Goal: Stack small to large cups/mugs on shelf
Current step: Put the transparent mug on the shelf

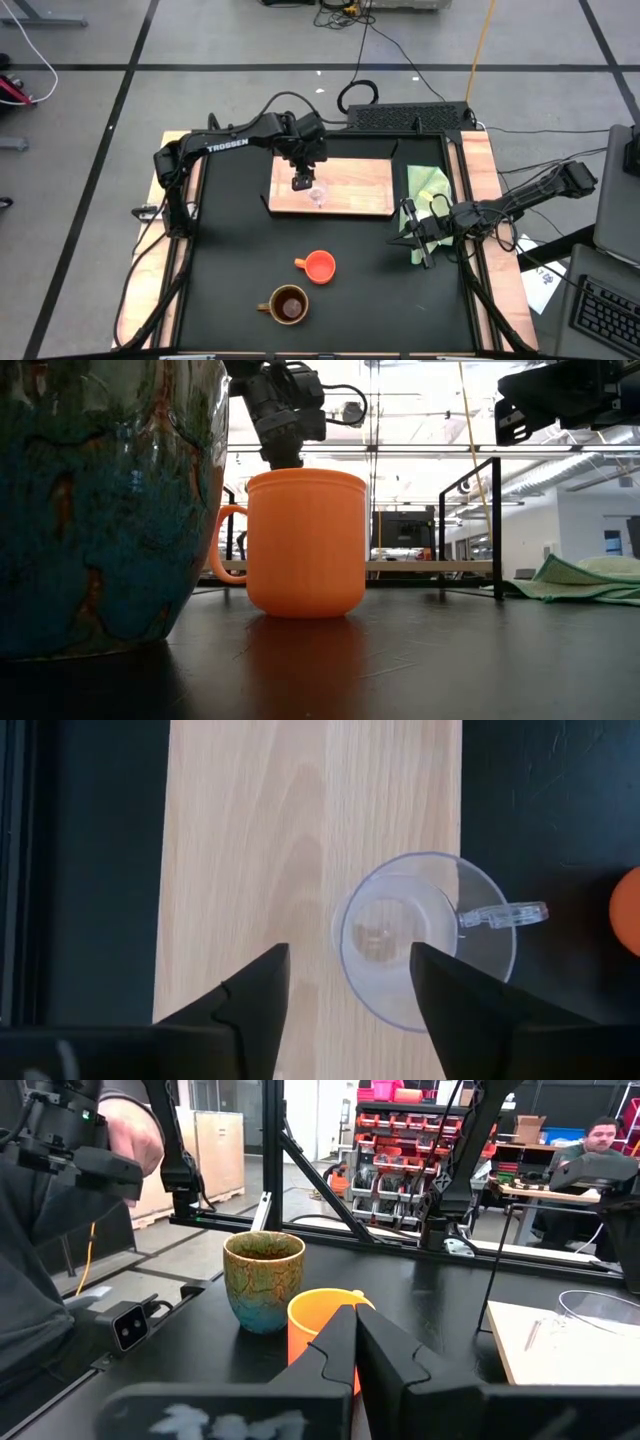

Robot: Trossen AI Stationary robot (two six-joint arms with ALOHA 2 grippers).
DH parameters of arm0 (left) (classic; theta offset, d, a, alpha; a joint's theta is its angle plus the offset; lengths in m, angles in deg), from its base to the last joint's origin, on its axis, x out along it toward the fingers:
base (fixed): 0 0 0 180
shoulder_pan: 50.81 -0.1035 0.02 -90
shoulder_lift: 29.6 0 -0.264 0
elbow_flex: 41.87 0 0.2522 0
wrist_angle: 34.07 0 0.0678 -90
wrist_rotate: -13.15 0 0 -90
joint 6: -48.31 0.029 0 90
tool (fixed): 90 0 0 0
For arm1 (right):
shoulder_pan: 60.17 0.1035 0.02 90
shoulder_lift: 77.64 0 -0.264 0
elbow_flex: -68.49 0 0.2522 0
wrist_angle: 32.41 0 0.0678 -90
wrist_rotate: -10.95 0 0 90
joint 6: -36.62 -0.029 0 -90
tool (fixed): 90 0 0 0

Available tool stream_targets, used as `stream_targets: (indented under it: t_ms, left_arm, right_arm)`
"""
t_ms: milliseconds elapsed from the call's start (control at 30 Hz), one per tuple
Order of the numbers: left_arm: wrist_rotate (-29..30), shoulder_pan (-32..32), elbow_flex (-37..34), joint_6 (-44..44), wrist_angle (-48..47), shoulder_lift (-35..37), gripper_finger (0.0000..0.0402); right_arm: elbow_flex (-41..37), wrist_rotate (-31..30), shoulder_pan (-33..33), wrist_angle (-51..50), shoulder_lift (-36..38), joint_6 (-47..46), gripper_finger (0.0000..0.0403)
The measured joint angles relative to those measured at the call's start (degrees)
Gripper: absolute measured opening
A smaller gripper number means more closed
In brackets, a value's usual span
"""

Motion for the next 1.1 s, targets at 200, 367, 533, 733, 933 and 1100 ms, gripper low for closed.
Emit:
stream_targets:
  t_ms: [200,367,533,733,933,1100]
  left_arm:
    - [-0.1,0.0,-1.6,0.1,0.5,0.0,0.0212]
    - [1.8,0.0,-2.3,0.1,0.7,0.0,0.0212]
    - [1.5,0.0,-2.3,-0.6,0.7,0.0,0.0212]
    - [1.1,0.6,-2.4,-0.9,0.5,-1.5,0.0212]
    - [1.2,1.1,-2.4,-0.6,0.6,-3.1,0.0212]
    - [1.4,1.1,-2.4,0.4,0.6,-3.7,0.0211]
  right_arm:
    - [0.0,0.0,0.0,0.0,0.0,-0.6,0.0000]
    - [0.0,0.0,0.0,0.0,0.0,-0.7,0.0000]
    - [0.0,0.0,0.0,0.0,0.0,-0.7,0.0000]
    - [0.0,0.0,0.0,0.0,0.0,-0.7,0.0000]
    - [0.0,0.0,0.0,-0.3,0.0,-1.1,0.0000]
    - [0.0,0.0,0.0,-0.1,0.0,-1.1,0.0000]
